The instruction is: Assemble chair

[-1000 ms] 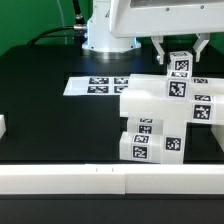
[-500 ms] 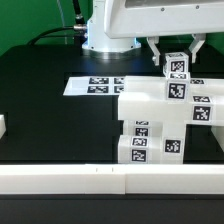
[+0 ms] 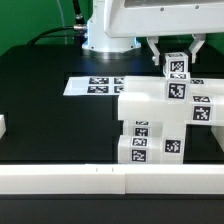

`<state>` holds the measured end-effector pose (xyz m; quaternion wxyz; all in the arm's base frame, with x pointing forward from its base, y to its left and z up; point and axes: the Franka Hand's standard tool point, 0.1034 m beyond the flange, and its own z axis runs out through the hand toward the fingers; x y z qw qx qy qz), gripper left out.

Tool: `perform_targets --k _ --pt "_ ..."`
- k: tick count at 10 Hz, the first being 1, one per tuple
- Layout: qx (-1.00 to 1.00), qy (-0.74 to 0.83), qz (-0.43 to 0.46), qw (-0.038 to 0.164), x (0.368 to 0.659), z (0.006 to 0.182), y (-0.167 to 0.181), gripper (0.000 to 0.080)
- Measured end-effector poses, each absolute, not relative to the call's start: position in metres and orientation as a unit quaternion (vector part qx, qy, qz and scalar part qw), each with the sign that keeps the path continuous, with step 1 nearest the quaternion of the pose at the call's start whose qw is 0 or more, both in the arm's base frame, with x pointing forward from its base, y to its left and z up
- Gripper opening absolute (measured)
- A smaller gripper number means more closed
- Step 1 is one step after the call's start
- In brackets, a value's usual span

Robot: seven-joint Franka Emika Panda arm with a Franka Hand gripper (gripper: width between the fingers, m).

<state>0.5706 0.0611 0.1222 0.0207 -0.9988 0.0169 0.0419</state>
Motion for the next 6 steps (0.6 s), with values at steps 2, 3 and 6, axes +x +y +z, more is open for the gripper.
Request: perform_targets --k 2,3,6 --pt "-0.996 0.075 0.043 0.019 0.5706 0.1222 0.0616 0.0291" --pt "-0.995 0.092 0.043 0.018 0.5706 0.1223 0.0616 0.0291" --pt "-0.981 0.190 0.045 0.014 0.5708 0.1224 0.0621 0.0291"
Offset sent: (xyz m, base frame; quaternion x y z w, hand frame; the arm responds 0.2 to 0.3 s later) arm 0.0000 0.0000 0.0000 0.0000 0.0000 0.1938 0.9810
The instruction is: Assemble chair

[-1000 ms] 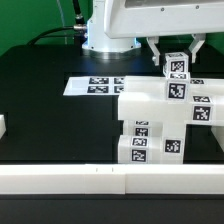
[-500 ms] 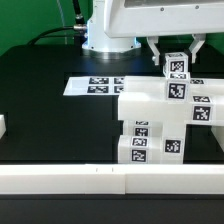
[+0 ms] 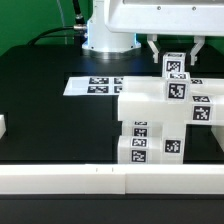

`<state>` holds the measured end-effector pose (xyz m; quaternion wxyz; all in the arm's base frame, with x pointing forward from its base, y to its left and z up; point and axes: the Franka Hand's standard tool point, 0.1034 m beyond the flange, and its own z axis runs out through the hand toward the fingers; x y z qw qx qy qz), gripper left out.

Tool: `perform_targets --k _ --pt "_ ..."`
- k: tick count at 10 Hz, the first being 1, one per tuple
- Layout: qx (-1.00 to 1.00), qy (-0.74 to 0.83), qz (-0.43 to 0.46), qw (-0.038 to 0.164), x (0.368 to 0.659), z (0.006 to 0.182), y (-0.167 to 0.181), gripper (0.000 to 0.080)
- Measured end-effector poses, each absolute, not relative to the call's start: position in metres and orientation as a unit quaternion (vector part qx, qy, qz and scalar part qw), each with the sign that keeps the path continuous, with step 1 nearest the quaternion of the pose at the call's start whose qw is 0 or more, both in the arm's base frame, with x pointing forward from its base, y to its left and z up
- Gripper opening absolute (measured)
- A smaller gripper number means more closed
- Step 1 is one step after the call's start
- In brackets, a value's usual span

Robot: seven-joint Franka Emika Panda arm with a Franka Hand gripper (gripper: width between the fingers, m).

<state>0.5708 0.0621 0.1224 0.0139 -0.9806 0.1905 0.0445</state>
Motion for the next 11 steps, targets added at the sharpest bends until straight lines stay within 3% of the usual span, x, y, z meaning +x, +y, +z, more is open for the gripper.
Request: perform_targets --k 11 --pt "-0.801 0.597 0.048 0.009 0.5732 0.1223 0.0674 0.0291"
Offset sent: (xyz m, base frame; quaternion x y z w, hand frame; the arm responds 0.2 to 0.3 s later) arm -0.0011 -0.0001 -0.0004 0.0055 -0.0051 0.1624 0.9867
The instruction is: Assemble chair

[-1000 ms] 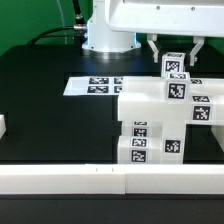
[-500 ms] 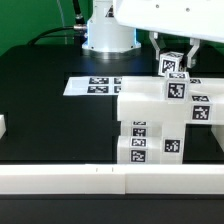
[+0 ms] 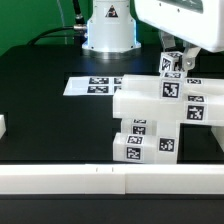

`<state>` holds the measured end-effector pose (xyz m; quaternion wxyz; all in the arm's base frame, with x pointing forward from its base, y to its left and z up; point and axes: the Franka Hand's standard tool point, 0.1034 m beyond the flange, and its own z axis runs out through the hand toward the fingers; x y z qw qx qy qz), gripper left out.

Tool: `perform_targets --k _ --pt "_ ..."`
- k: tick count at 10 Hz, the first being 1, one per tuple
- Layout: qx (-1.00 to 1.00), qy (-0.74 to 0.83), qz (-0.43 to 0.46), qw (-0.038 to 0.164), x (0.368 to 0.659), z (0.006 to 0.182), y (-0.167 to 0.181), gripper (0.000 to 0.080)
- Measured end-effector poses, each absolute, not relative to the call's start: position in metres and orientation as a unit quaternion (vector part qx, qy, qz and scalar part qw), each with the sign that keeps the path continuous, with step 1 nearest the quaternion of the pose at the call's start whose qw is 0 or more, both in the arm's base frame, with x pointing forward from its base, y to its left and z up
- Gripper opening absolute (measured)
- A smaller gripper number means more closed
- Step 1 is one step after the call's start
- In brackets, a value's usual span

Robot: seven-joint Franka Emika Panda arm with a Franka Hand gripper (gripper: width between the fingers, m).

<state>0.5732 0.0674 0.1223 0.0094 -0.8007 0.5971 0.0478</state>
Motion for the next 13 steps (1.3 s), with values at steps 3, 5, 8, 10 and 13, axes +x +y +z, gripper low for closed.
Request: perform_targets --k 3,5,8,10,13 --pt "-0.774 0.631 0.047 0.010 0.5736 0.1218 0.0688 0.0363" --pt "-0.795 0.605 0.048 0.008 0.5731 0.1221 0.0689 0.0549" --pt "-0.864 0.502 0.046 0.006 0.5742 0.1243 0.0688 0.0643" --pt "-0.904 0.425 0.046 0.010 0.5743 0.1242 0.0683 0.0649" --pt "-0.954 0.297 0.043 0.004 0.5734 0.1238 0.0657 0.0649"
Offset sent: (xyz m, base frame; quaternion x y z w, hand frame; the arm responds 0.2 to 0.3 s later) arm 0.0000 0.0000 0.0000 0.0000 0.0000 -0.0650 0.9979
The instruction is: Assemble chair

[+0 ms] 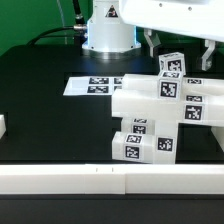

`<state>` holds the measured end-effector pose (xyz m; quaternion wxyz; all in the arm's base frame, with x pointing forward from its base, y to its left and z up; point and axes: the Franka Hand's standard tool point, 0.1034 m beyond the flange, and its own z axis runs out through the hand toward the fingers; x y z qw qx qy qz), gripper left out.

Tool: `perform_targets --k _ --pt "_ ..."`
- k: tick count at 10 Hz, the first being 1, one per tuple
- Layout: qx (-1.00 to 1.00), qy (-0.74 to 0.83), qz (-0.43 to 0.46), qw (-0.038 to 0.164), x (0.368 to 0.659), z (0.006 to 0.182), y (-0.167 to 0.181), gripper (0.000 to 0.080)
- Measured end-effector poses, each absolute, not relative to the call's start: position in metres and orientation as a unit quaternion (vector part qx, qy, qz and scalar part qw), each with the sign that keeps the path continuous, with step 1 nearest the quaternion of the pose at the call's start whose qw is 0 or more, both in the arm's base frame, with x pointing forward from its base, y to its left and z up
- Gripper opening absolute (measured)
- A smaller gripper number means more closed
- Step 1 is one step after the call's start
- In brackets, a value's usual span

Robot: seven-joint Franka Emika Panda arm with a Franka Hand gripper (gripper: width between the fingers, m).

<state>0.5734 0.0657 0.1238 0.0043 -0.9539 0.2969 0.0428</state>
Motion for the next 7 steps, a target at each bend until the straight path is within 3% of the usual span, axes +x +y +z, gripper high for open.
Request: perform_targets --k 7 --pt "-0.999 -0.003 0.037 0.006 0.5740 0.1210 0.0623 0.0649"
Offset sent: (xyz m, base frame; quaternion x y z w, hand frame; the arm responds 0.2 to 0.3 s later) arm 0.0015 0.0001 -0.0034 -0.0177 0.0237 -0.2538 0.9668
